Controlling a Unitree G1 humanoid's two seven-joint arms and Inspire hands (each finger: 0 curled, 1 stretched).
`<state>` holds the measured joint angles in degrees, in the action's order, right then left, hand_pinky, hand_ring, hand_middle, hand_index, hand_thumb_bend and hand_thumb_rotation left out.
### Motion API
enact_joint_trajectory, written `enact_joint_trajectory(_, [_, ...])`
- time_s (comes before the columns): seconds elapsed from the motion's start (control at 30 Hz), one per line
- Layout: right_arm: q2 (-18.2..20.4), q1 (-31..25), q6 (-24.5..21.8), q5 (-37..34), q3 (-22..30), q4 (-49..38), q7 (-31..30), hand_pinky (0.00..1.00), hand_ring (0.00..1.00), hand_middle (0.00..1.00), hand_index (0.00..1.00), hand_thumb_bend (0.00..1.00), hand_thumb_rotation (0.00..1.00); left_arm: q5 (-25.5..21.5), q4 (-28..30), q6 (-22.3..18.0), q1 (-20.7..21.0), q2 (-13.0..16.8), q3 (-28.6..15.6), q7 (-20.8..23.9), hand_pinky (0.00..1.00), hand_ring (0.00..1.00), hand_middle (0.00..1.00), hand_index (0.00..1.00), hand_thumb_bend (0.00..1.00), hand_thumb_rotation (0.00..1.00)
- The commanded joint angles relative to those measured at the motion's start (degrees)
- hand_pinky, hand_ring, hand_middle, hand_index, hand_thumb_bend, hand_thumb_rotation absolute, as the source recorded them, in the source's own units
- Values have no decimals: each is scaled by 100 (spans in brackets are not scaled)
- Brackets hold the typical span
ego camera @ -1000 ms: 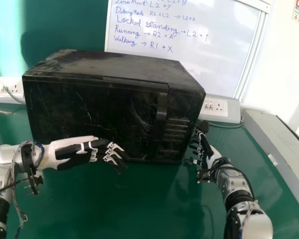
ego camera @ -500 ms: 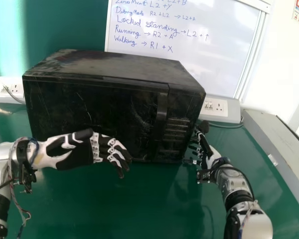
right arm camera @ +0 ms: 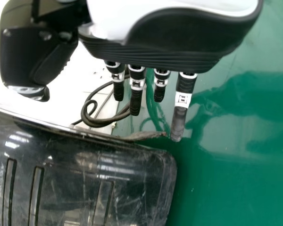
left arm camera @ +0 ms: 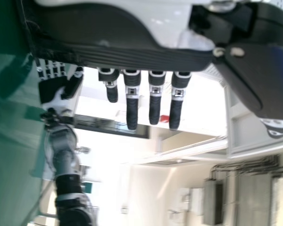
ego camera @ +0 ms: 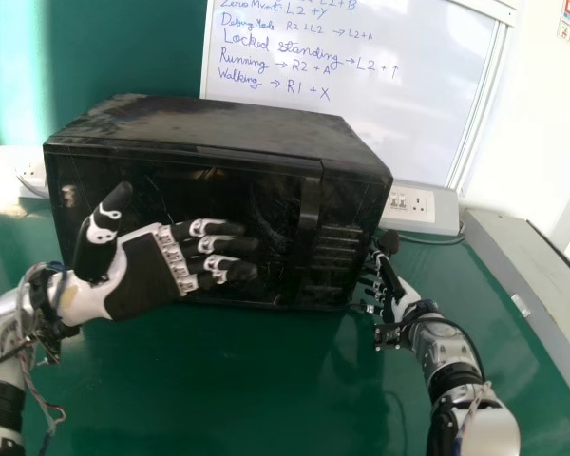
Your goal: Open the door of oven
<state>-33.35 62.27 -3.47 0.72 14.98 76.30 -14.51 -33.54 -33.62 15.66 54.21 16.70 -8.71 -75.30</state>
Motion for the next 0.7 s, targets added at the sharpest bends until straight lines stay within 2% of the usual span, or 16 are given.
enact_joint_trajectory(0.0, [-54, 72, -52, -34, 29, 8, 43, 60, 73, 91, 100, 77, 52, -93, 188, 124, -147, -77, -58, 123, 72, 97, 99, 95, 100, 59])
enact_joint_trajectory(0.07, [-49, 74, -52, -65, 61, 0, 15, 62, 74, 91, 99, 79, 51, -73, 375, 208, -237, -137, -25, 368, 72, 99, 100, 97, 100, 56])
enact_joint_trajectory(0.1, [-49, 75, -48, -61, 58, -6, -7, 63, 75, 91, 99, 79, 50, -18, 565, 263, -329, -180, 4, 639, 72, 99, 100, 98, 100, 55])
enact_joint_trajectory(0.17, [-51, 71, -20, -37, 39, -12, -34, 60, 73, 90, 99, 78, 51, 63, 830, 290, -460, -234, 47, 1007, 71, 98, 100, 99, 100, 55])
enact_joint_trajectory(0.3, [-42, 77, -37, -10, 17, -4, 47, 58, 72, 89, 98, 76, 53, 236, 1109, 110, -652, -354, 87, 1550, 76, 100, 100, 100, 100, 60])
enact_joint_trajectory(0.5, [-50, 81, -35, 25, -25, -8, 27, 60, 73, 91, 98, 77, 53, 390, 1218, -64, -734, -387, 157, 1854, 84, 100, 100, 100, 100, 64])
enact_joint_trajectory(0.67, [-57, 84, -34, 51, -76, 2, 21, 62, 74, 90, 98, 73, 54, 481, 1220, -61, -756, -354, 211, 2015, 93, 100, 100, 100, 100, 63])
